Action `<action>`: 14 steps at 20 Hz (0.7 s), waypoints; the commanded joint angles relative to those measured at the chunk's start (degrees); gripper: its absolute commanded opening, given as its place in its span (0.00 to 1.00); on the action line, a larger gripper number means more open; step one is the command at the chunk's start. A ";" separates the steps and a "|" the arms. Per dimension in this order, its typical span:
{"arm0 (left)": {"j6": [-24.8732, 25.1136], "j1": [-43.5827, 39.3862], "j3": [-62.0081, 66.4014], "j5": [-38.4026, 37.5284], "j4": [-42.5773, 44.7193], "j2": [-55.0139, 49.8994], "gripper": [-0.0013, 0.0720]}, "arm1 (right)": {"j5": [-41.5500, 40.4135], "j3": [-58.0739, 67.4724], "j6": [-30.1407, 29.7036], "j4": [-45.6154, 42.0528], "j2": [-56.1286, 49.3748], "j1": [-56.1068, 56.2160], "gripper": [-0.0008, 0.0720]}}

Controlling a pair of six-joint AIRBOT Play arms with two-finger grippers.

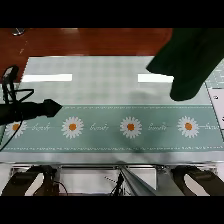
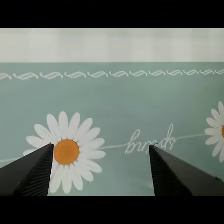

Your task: Fold the shirts.

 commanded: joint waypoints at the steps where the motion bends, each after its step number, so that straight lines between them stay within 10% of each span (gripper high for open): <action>1: -0.81 -0.20 -4.98 0.92 -1.68 5.22 0.98 | -1.57 4.50 -0.96 0.04 0.57 9.33 0.07; 6: -0.76 -0.20 -4.98 3.61 -1.70 4.83 0.98 | 13.09 -0.31 -0.09 5.95 -8.17 20.35 0.07; 14: -0.74 -0.17 -4.98 3.98 2.25 4.83 0.98 | 3.80 -18.34 6.58 10.84 -32.30 34.07 0.07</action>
